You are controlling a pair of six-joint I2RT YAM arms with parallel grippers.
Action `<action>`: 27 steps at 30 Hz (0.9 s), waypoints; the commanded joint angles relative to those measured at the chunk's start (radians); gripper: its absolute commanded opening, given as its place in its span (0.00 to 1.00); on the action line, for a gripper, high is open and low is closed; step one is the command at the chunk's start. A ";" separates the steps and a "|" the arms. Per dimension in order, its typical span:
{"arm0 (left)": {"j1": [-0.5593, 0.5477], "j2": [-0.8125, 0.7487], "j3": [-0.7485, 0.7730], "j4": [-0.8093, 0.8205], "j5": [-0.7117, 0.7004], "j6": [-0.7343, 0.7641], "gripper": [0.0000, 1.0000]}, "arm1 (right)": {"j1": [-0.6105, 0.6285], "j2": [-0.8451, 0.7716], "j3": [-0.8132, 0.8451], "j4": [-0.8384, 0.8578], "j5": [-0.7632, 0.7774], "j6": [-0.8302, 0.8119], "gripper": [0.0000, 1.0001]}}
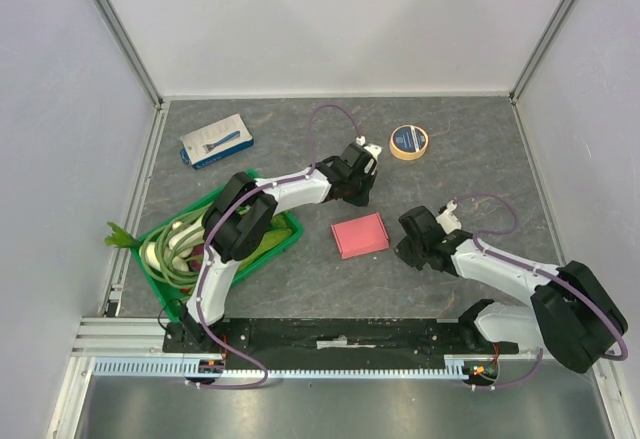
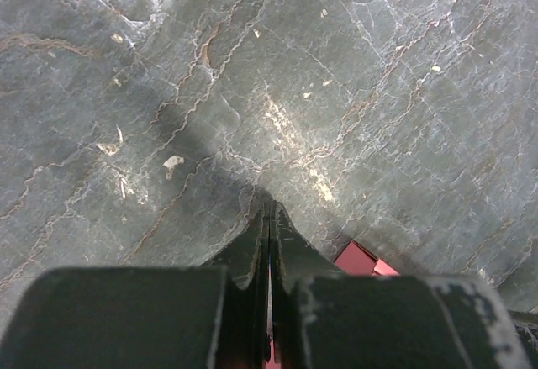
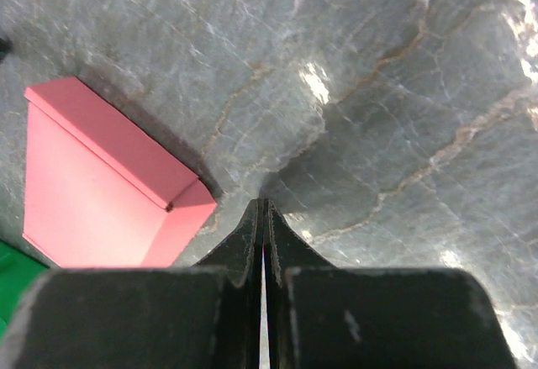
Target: Fold the paper box
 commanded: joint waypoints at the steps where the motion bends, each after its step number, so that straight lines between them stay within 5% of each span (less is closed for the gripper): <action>1: -0.030 0.016 -0.071 -0.070 -0.053 0.005 0.02 | 0.001 -0.024 -0.012 -0.111 -0.052 -0.027 0.00; 20: -0.081 -0.042 -0.177 -0.067 -0.038 -0.009 0.02 | 0.016 0.098 -0.049 0.144 -0.052 0.162 0.00; 27: -0.078 -0.022 -0.223 -0.019 0.271 0.061 0.02 | 0.016 0.174 -0.015 0.263 -0.005 -0.003 0.00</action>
